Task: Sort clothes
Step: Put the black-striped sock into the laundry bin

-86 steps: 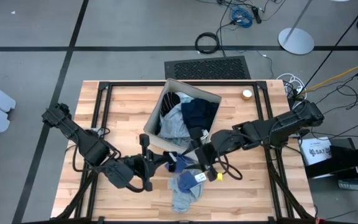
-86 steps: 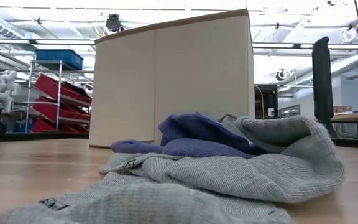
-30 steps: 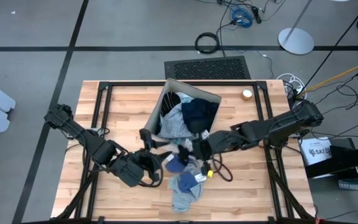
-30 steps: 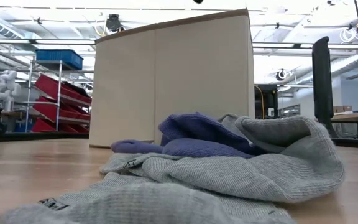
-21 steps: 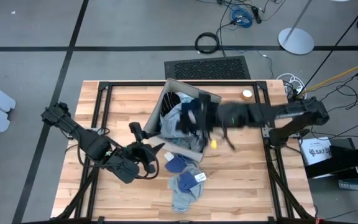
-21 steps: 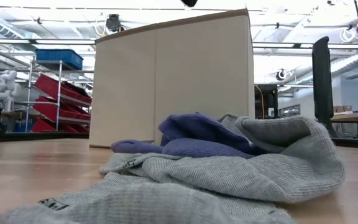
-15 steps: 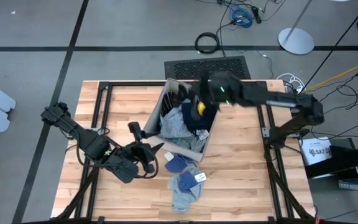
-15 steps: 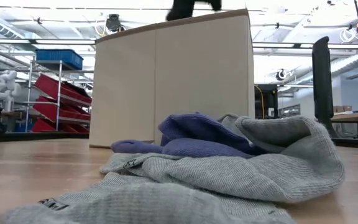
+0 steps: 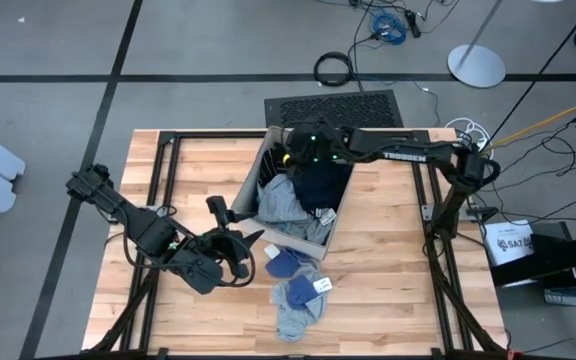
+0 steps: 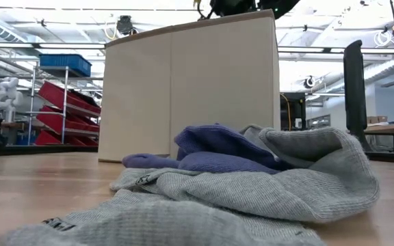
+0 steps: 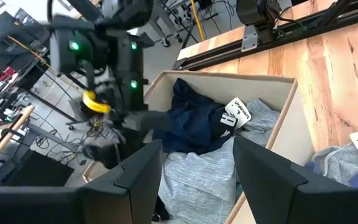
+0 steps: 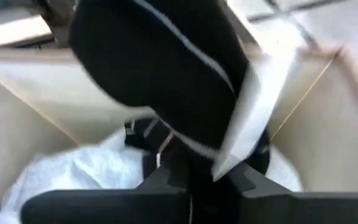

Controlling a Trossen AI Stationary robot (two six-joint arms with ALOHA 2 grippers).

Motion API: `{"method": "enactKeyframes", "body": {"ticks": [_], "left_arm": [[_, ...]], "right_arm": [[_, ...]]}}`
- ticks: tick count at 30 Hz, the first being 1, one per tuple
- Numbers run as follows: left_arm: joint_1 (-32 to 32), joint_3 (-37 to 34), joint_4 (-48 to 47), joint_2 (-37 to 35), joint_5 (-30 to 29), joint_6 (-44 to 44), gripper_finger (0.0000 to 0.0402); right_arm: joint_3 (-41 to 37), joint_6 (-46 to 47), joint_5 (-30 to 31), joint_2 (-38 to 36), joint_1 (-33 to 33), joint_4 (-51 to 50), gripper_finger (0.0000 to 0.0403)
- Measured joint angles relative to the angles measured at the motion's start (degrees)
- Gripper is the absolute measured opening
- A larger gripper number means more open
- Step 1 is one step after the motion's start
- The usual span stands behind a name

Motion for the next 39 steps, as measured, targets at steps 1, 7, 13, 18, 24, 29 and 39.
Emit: {"method": "enactKeyframes", "body": {"ticks": [1,7,13,18,24,29,39], "left_arm": [[0.0,0.0,0.0,0.0,0.0,-0.2,0.0207],[0.0,0.0,0.0,0.0,0.0,-0.8,0.0207],[0.0,0.0,0.0,0.0,0.0,-0.8,0.0207],[0.0,0.0,-0.2,0.0,0.0,-1.1,0.0207],[0.0,0.0,-0.5,0.0,0.2,-1.2,0.0207],[0.0,0.0,-0.5,0.0,0.2,-1.2,0.0207],[0.0,0.0,-0.5,0.0,0.2,-1.2,0.0207]], "right_arm": [[0.0,0.6,0.0,0.4,0.0,-1.0,0.0039],[0.3,-0.4,0.8,0.3,-0.1,-11.5,0.0087],[1.6,-2.3,0.4,-0.9,0.0,-14.3,0.0127],[6.1,-3.6,1.4,-3.5,0.7,-14.6,0.0139],[13.1,-7.0,6.8,-4.2,3.3,-26.0,0.0137],[14.2,-7.2,16.1,-3.8,6.2,-22.6,0.0130],[14.2,-7.7,28.7,6.8,8.3,-19.4,0.0008]]}}
